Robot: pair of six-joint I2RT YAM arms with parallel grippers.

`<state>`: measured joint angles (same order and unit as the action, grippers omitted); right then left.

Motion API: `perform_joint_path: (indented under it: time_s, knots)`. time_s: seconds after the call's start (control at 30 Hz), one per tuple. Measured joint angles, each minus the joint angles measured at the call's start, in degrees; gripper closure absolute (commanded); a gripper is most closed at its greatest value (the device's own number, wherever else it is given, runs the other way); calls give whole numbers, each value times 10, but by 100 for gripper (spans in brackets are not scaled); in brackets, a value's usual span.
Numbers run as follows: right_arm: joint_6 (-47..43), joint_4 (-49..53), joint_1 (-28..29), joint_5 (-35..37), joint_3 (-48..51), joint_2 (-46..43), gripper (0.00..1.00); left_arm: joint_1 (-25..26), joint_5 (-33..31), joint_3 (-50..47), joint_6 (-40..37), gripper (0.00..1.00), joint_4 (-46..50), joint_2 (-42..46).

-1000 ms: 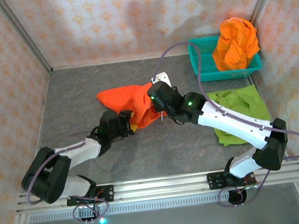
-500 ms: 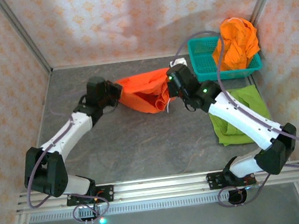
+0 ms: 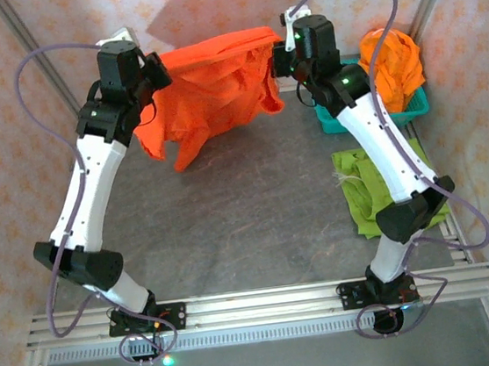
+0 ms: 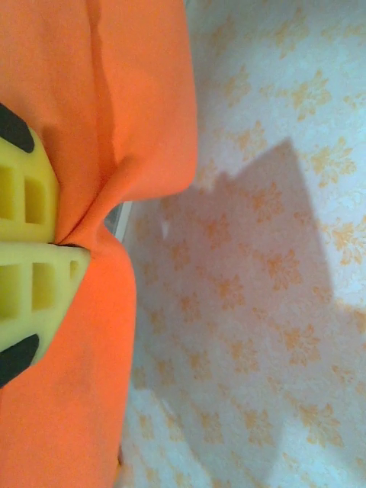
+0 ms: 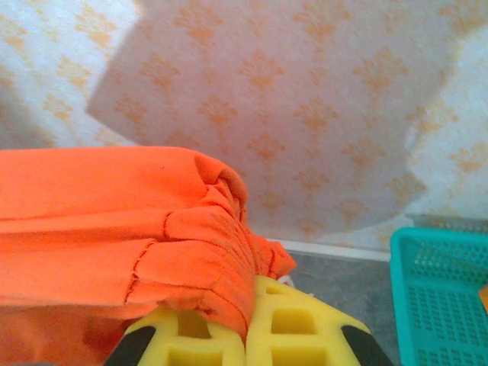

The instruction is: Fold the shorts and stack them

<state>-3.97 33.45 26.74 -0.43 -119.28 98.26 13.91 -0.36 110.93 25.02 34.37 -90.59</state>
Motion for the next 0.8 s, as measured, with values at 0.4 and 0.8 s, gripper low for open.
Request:
perform_joint_path:
  time_s: [0.4, 0.8]
  knots:
    - [-76, -102, -1, -118, 552, -301, 100, 230, -133, -600, 11, 52, -101, 335]
    - [-81, -68, 11, -103, 711, -391, 100, 283, -221, -722, 278, 8, 14, 408]
